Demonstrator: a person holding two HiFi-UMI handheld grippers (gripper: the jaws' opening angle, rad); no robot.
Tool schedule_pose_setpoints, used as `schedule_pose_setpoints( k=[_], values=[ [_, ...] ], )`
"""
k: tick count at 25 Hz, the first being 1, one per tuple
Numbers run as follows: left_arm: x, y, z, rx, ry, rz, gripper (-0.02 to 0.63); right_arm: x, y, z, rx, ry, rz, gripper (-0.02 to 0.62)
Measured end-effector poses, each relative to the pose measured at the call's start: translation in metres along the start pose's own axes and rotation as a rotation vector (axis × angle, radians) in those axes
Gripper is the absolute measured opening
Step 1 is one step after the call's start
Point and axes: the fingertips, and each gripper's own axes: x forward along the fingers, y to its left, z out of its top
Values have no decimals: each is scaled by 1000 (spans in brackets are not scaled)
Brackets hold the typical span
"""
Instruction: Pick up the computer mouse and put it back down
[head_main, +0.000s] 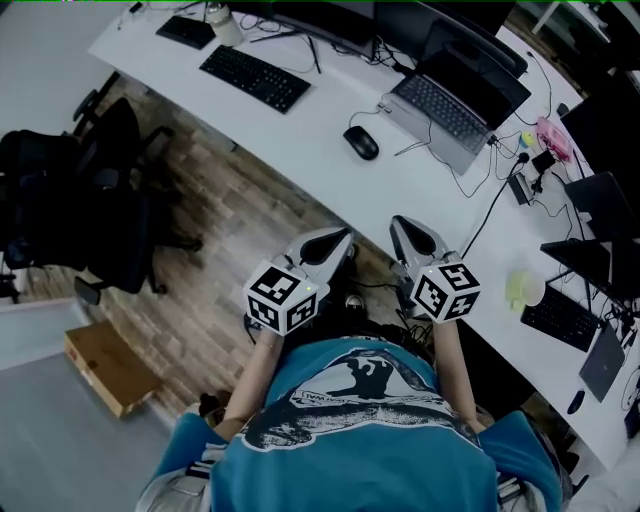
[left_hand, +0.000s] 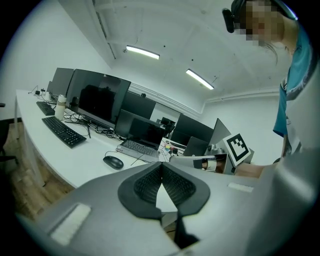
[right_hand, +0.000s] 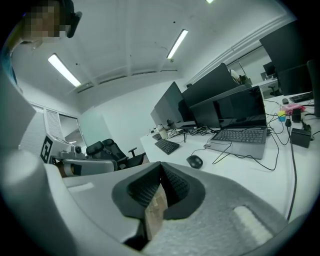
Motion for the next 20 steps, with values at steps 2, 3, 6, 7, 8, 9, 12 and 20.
schedule_pose_setpoints(
  k=[2,3,6,7,8,9,12,20],
  values=[
    [-6,-10,-7,-3,-3,15,12,-9,6,-6,-19,3,20,-8],
    [-9,-15,-12,-5,-3,22,12,-14,9,-10,-36,4,32,-8],
    [-16,-31,-24,-8,-3,33,12,-27,19,-20,-92,12,62,0],
    [-18,-36,-27,-8,-2,32,12,-31,22,-24,-102,18,69,0],
    [-19,-41,-30,-6,-2,32,12,-34,24,-26,-106,22,76,0],
    [-21,-45,-33,-4,-1,32,12,-36,26,-29,-106,25,81,0],
    [-23,-56,-39,2,3,33,12,-45,28,-34,-109,28,90,0],
    [-27,-76,-42,21,8,31,12,-62,34,-31,-137,13,95,0]
  ],
)
